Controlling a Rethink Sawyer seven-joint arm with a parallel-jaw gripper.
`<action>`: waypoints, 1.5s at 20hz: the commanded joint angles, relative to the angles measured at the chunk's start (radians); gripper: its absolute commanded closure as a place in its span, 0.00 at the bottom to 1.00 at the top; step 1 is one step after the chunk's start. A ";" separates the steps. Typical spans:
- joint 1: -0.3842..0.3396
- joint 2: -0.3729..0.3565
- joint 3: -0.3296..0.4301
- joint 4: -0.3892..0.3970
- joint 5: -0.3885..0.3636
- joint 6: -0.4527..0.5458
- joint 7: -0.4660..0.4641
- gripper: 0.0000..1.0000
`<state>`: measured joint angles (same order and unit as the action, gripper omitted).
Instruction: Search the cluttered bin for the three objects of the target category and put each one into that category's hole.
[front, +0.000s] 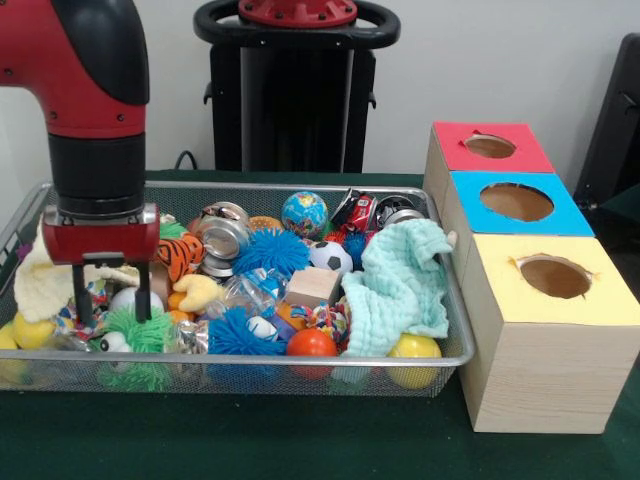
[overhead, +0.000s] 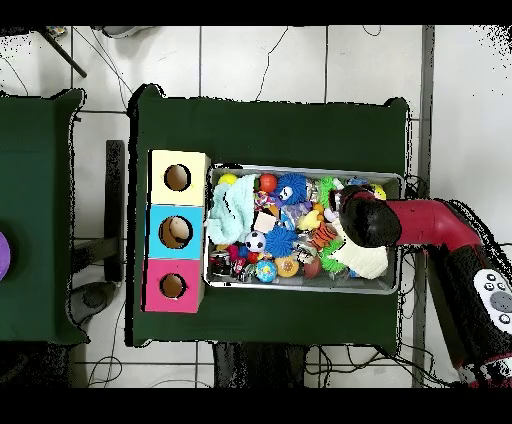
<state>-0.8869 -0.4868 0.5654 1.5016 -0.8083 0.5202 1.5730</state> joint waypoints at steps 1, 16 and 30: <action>0.032 0.057 -0.062 -0.054 -0.084 0.044 -0.106 0.00; 0.005 0.060 -0.072 -0.049 -0.071 0.072 -0.151 0.00; -0.050 0.023 -0.043 -0.014 -0.041 0.116 -0.214 0.00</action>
<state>-0.9029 -0.4613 0.5279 1.5014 -0.8382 0.5198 1.5730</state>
